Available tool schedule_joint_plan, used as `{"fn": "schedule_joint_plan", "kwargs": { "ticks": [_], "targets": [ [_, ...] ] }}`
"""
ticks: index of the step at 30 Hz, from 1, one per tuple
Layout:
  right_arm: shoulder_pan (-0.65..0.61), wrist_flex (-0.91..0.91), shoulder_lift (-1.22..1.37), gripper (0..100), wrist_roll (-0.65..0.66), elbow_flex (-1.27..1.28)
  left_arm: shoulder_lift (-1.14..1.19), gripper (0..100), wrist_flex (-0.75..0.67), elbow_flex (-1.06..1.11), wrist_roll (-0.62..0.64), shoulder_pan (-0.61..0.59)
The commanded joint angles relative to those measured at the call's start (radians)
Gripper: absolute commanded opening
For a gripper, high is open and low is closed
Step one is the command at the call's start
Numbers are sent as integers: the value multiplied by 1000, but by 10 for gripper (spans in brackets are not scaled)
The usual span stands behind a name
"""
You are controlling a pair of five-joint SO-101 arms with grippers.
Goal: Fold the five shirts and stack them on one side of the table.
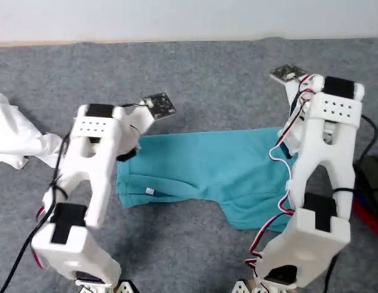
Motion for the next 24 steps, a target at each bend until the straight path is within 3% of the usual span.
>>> {"fn": "schedule_joint_plan", "kwargs": {
  "ticks": [1,10,18,24],
  "targets": [
    [12,38,-136,296,-11,54,68,3,21,-10,18,35],
    [102,38,-294,296,101,204,64,3,423,-8,-195,41],
    [101,38,-323,296,95,226,-120,3,423,148,-316,58],
    [81,36,-343,296,94,226,-143,3,238,73,-166,8]
  ]
}}
